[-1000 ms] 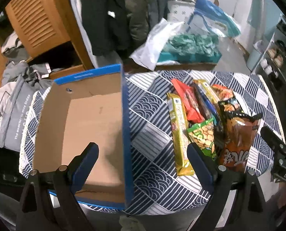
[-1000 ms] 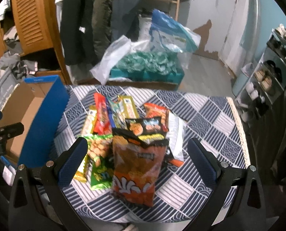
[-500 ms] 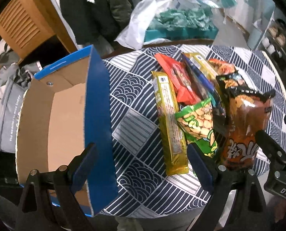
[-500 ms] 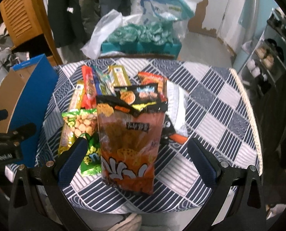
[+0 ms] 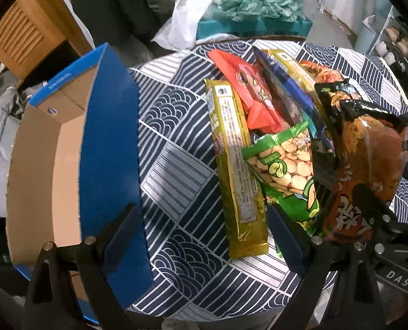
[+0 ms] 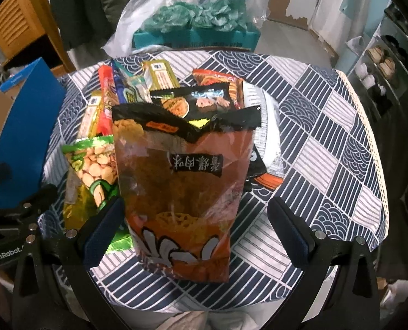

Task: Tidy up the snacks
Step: 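Grasp the yellow bar with left gripper while right grasps orange chip bag, then lift the yellow bar and orange chip bag and carry both toward the box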

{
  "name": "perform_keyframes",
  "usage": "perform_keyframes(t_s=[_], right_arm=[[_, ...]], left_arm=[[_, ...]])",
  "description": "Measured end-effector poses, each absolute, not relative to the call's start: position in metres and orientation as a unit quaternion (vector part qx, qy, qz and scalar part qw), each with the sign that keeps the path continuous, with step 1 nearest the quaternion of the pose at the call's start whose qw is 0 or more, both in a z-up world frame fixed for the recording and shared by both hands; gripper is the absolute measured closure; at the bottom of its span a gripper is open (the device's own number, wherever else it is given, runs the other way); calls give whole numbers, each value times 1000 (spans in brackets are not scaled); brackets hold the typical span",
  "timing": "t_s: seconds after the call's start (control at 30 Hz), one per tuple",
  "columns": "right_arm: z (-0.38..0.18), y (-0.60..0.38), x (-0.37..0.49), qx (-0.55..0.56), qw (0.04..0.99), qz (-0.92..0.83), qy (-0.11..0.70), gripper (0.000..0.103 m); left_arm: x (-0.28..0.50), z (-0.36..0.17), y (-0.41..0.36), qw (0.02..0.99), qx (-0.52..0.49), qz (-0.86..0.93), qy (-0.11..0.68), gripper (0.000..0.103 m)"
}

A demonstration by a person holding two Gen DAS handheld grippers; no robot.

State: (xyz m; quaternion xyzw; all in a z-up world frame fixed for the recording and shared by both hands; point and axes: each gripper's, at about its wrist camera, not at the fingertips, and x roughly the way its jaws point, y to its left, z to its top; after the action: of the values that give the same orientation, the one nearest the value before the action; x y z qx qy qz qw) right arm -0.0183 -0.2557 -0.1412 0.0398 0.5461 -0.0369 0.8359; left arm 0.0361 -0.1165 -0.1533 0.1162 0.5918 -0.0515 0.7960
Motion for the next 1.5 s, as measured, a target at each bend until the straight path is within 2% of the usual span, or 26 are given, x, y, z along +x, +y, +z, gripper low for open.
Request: perform_keyframes(t_s=[0.27,0.4,0.53,0.83,1.03,1.13,1.2,1.33,1.5], right_arm=[[-156,-251,-12,26,830,-41,556,2],[-159,-251,-9,30,830,-23,557,25],[-151,-254,-10,33,838,-21,544,34],[-138,-270,-10,72,845,-23,529,37],[-138,-267,-7,68,846,-15,528,37],[-136,-266,-7,61,849,-14,524,37],[-134,-266,-7,57,851,-14,521,37],[-128,-264,-6,50,856,-15,514,37],[-119,-261,-7,49,861,-10,506,38]], left_arm=[[44,-172,-113,782,90,-52,615,11],[46,-178,-116,783,99,-50,612,11],[50,-184,-118,783,101,-54,612,11],[61,-202,-128,777,107,-57,618,13],[74,-217,-130,769,93,-69,628,31],[77,-217,-128,774,80,-76,624,47],[76,-215,-126,780,81,-70,616,61],[77,-212,-118,779,61,-73,620,69],[76,-194,-110,794,54,-79,601,71]])
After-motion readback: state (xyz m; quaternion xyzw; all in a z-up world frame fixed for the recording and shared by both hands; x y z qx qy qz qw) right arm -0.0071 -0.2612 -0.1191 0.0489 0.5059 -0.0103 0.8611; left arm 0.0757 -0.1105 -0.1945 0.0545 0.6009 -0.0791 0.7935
